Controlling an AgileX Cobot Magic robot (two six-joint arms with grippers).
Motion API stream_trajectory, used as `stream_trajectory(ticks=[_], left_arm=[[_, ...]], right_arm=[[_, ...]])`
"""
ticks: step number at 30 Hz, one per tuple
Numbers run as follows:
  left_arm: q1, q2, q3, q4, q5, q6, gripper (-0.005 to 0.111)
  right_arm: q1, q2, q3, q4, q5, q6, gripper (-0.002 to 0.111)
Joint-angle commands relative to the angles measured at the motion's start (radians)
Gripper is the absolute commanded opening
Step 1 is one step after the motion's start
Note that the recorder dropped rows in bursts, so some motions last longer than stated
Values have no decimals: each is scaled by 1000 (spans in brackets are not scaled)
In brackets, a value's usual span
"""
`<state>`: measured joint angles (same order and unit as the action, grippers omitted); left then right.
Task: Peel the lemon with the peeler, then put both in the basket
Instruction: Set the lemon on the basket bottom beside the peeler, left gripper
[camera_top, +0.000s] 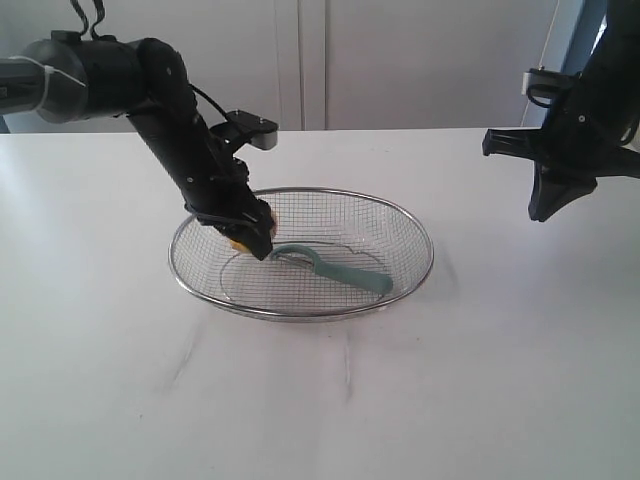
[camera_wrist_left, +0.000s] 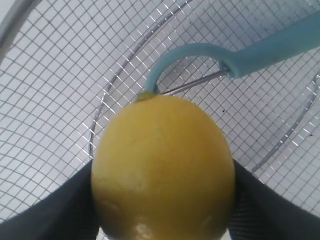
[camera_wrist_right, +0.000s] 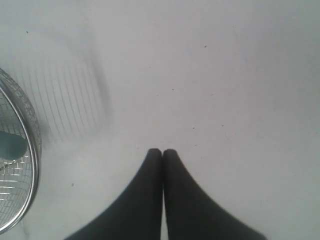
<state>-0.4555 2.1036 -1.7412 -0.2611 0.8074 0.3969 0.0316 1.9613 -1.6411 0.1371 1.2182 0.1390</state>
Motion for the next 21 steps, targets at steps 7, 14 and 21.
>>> stream_trajectory(ticks=[7,14,21], left_arm=[[2,48,-4,35,19,-6,0],[2,52,-4,46,0,-6,0],[2,53,-4,46,-28,-6,0]], right_arm=[[-3,-13,2,1,-5,5,0],[-3,-13,2,1,-12,5,0],[-3,-13,2,1,-12,5,0]])
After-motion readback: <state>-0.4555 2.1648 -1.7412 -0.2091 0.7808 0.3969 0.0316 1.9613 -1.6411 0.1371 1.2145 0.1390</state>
